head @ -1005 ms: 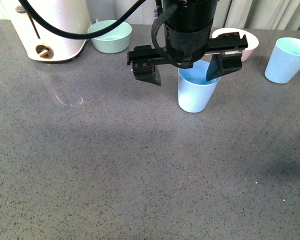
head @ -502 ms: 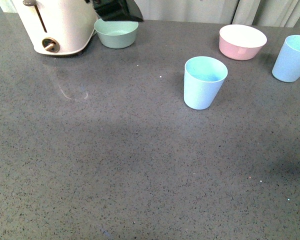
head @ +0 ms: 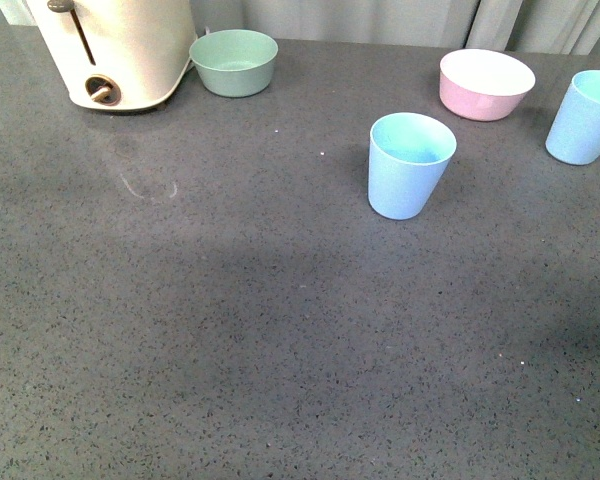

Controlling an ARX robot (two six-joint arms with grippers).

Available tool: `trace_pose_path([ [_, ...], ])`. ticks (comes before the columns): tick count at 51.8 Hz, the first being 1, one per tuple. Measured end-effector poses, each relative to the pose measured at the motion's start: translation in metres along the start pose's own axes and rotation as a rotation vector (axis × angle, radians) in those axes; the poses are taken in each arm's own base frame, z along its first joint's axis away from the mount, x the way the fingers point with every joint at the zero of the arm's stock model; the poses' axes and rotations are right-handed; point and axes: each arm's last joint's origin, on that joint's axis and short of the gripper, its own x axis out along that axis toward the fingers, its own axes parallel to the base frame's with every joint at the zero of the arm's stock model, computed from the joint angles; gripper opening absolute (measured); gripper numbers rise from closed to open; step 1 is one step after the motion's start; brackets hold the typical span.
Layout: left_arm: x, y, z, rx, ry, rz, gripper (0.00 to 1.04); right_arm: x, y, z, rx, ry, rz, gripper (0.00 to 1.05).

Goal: Stack blue cups with both arms

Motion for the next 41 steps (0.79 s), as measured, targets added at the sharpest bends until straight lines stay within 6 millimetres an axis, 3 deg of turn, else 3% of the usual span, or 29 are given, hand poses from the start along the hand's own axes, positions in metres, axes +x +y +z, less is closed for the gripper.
trace_pose_path([
  [20,-0.06,0.035,-0.016,0.005,-0.006,0.006,0.02,0.0,0.0,0.0,0.0,0.0,0.0,0.96],
  [41,-0.091,0.053,-0.03,0.006,-0.003,0.011,0.02,0.0,0.0,0.0,0.0,0.0,0.0,0.96],
])
